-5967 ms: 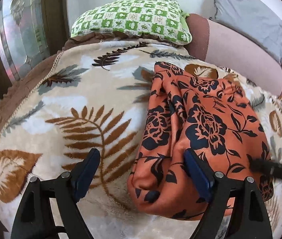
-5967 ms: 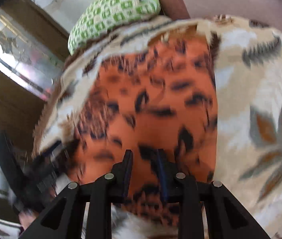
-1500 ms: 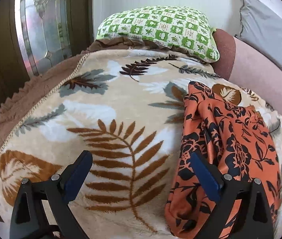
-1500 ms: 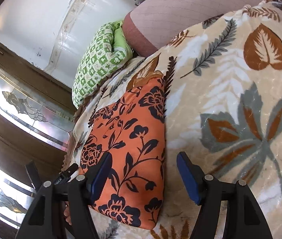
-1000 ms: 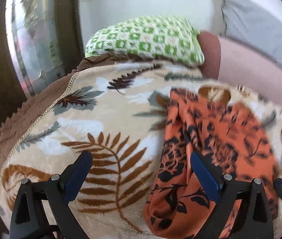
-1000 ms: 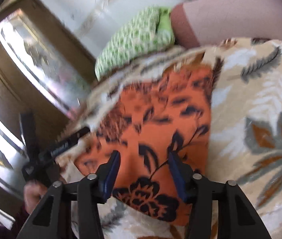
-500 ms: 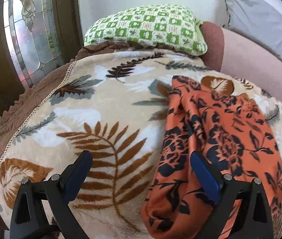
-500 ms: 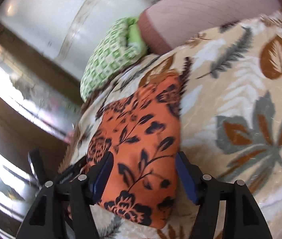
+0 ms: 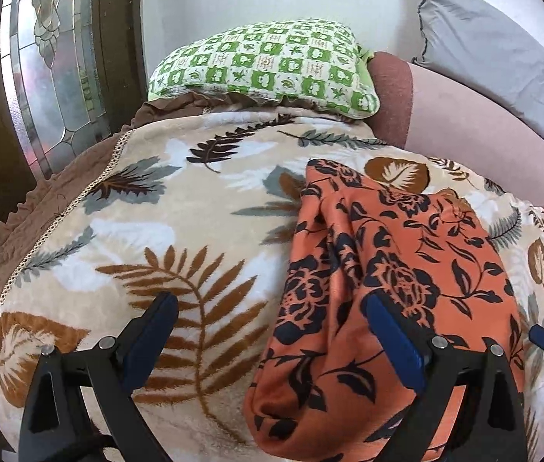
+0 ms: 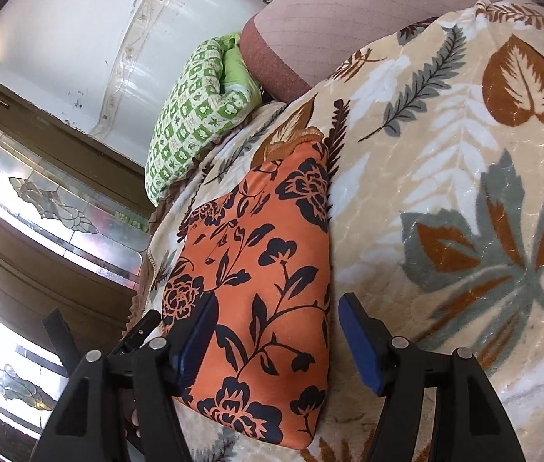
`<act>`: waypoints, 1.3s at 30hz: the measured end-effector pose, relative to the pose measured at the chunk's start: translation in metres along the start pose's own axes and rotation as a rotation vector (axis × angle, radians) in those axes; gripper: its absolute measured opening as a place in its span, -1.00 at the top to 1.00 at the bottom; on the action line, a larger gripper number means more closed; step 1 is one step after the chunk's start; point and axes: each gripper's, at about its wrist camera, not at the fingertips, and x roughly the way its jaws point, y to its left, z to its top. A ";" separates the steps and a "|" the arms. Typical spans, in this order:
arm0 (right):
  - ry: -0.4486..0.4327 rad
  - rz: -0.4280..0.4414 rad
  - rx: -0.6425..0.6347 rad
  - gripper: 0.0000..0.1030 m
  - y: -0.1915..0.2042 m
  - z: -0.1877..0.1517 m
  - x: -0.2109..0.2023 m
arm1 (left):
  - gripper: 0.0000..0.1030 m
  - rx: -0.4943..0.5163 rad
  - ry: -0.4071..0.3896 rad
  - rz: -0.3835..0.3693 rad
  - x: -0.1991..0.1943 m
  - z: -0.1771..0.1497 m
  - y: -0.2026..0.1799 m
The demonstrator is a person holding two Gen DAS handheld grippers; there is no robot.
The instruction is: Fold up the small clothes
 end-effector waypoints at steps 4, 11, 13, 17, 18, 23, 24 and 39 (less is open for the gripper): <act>0.013 0.002 -0.014 -0.36 0.001 0.003 0.006 | -0.91 -0.002 0.004 -0.033 -0.001 0.000 -0.006; 0.080 0.039 0.012 -0.36 -0.005 0.009 0.024 | -0.91 -0.034 0.073 -0.146 0.010 -0.002 -0.010; 0.087 0.048 0.022 -0.36 -0.008 0.011 0.026 | -0.91 -0.054 0.121 -0.219 0.019 -0.002 -0.010; 0.088 0.046 0.015 -0.37 -0.012 0.018 0.029 | -0.91 -0.124 0.209 -0.356 0.034 -0.006 -0.008; 0.087 0.050 0.023 -0.37 -0.014 0.020 0.029 | -0.91 -0.121 0.214 -0.360 0.036 -0.006 -0.009; 0.093 0.094 0.075 -0.37 -0.022 0.023 0.028 | -0.91 -0.109 0.231 -0.410 0.039 -0.006 -0.013; 0.095 0.095 0.074 -0.37 -0.022 0.023 0.028 | -0.91 -0.113 0.236 -0.420 0.039 -0.006 -0.013; 0.176 0.097 0.102 -0.37 -0.025 0.013 0.046 | -0.91 -0.102 0.318 -0.471 0.057 -0.009 -0.011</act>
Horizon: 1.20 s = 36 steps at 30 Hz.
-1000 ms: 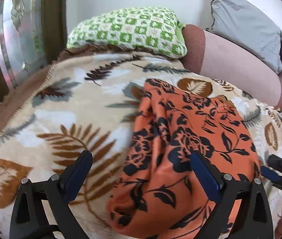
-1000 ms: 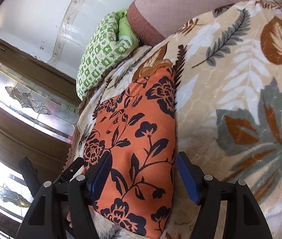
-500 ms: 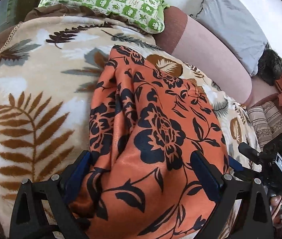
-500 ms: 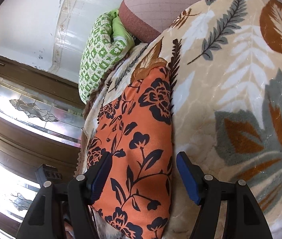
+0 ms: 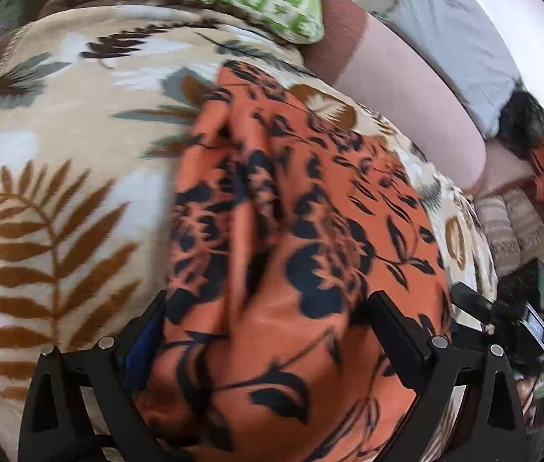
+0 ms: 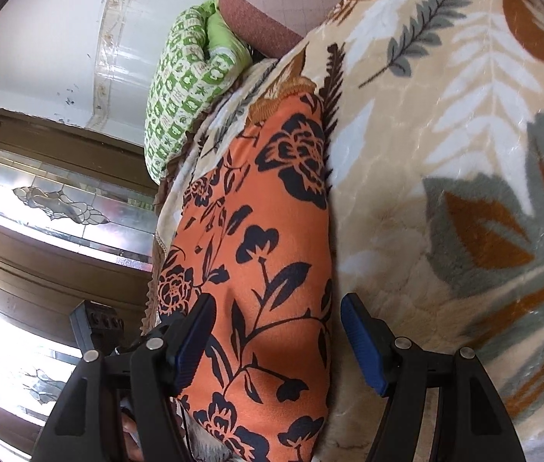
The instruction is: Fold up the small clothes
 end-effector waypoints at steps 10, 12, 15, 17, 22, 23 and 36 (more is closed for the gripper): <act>0.014 0.027 0.005 -0.37 -0.001 -0.001 0.016 | -0.67 -0.052 -0.031 -0.008 -0.001 0.003 0.005; 0.013 0.027 -0.003 -0.37 0.000 0.000 0.018 | -0.64 -0.031 -0.039 0.039 0.000 0.001 0.001; 0.011 0.035 -0.016 -0.40 0.001 0.002 0.022 | -0.64 0.006 -0.053 0.111 0.000 -0.002 -0.008; 0.011 0.037 -0.031 -0.40 0.003 0.003 0.024 | -0.64 0.021 -0.058 0.140 0.000 -0.003 -0.011; 0.017 0.006 -0.081 -0.40 0.014 0.005 0.035 | -0.64 0.025 -0.059 0.167 0.003 -0.002 -0.014; 0.018 -0.004 -0.091 -0.40 0.015 0.005 0.037 | -0.64 0.027 -0.060 0.174 0.003 -0.002 -0.014; 0.012 -0.031 -0.130 -0.40 0.021 0.010 0.050 | -0.68 0.029 -0.073 0.217 0.007 -0.003 -0.020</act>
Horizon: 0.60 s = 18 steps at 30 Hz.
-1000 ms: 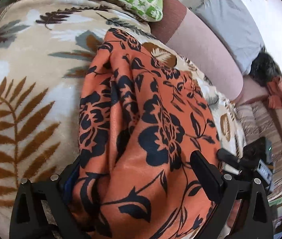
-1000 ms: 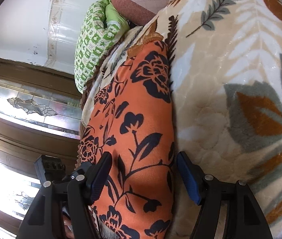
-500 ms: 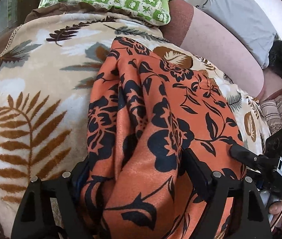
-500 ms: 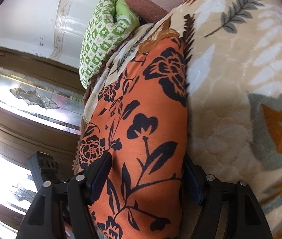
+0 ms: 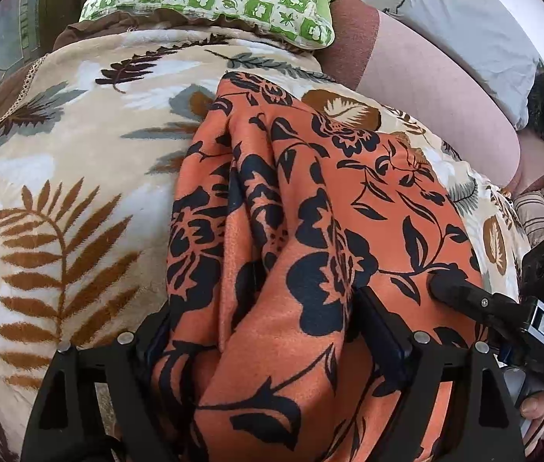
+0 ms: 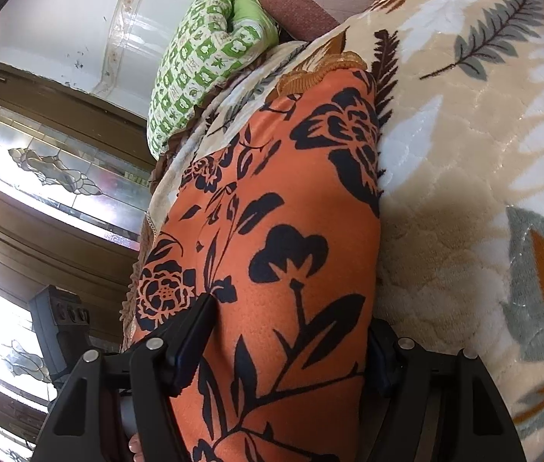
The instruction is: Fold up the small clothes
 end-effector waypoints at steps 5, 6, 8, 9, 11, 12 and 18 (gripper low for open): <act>-0.013 -0.008 -0.008 -0.30 0.003 -0.001 -0.003 | -0.67 0.005 -0.004 0.004 -0.001 0.000 -0.001; -0.016 -0.009 -0.011 -0.28 0.004 -0.001 -0.004 | -0.67 0.007 -0.005 0.005 -0.002 0.000 -0.002; -0.022 -0.017 -0.028 -0.21 0.008 -0.002 -0.005 | -0.65 0.009 -0.006 0.003 -0.002 0.000 -0.002; -0.024 -0.021 -0.037 -0.19 0.010 -0.002 -0.006 | -0.62 0.008 -0.007 0.001 -0.003 0.000 -0.002; -0.033 -0.025 -0.060 -0.09 0.016 -0.002 -0.009 | -0.58 0.012 -0.011 -0.002 -0.005 0.000 -0.002; -0.038 -0.028 -0.072 -0.07 0.018 -0.002 -0.011 | -0.56 0.015 -0.013 -0.001 -0.006 0.000 -0.002; -0.068 -0.043 -0.146 0.11 0.037 -0.005 -0.024 | -0.49 0.016 -0.030 0.010 -0.011 -0.002 -0.005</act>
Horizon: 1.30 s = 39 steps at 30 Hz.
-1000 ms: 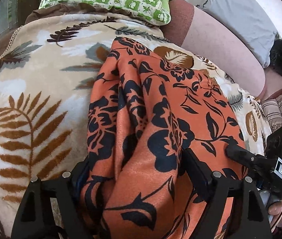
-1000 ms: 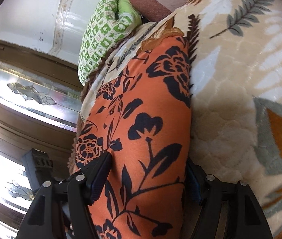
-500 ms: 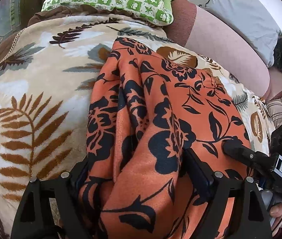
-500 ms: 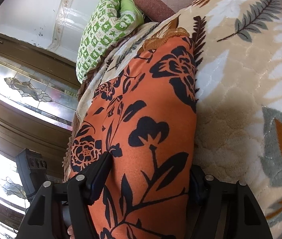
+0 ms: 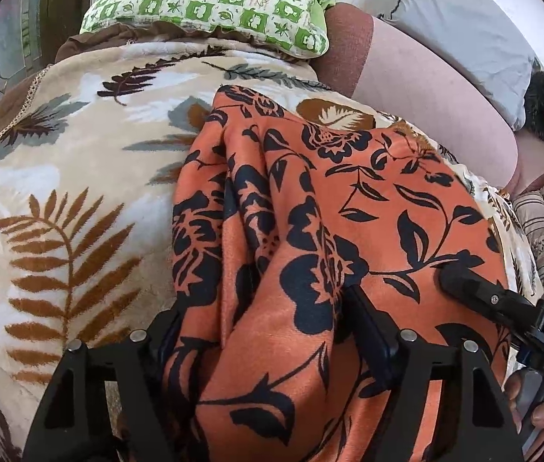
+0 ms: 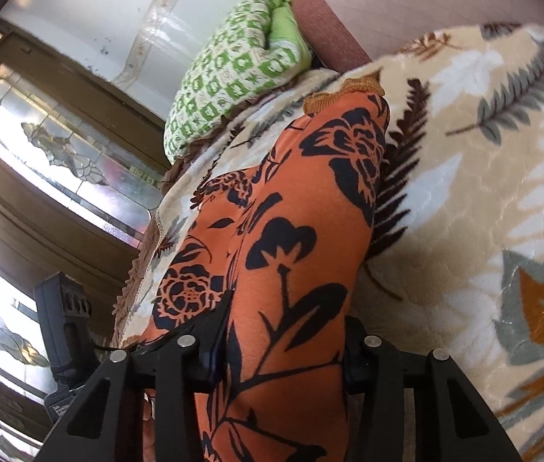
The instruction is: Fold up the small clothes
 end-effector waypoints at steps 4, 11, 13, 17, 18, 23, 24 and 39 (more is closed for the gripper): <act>0.020 -0.016 0.017 0.12 -0.006 -0.001 0.003 | -0.58 0.005 0.024 0.008 0.007 0.000 0.000; 0.059 0.017 0.106 0.10 -0.031 -0.002 0.015 | -0.83 -0.023 0.081 -0.051 0.021 0.002 0.008; 0.064 0.021 0.114 0.08 -0.034 -0.003 0.017 | -0.83 -0.020 0.080 -0.062 0.021 0.002 0.009; 0.067 0.050 0.155 0.00 -0.040 -0.004 0.021 | -0.52 -0.005 0.045 -0.069 0.017 0.002 0.007; 0.066 0.060 0.163 0.00 -0.041 -0.005 0.021 | -0.44 -0.001 0.040 -0.071 0.017 0.003 0.007; 0.039 0.052 0.145 0.02 -0.034 -0.007 0.018 | -0.05 -0.016 -0.003 -0.087 0.007 0.004 0.013; 0.030 0.043 0.128 0.03 -0.030 -0.006 0.016 | -0.01 -0.012 -0.007 -0.088 0.005 0.004 0.012; -0.091 0.058 0.027 0.19 0.010 -0.006 -0.043 | 0.10 0.013 -0.097 -0.136 -0.025 -0.005 -0.003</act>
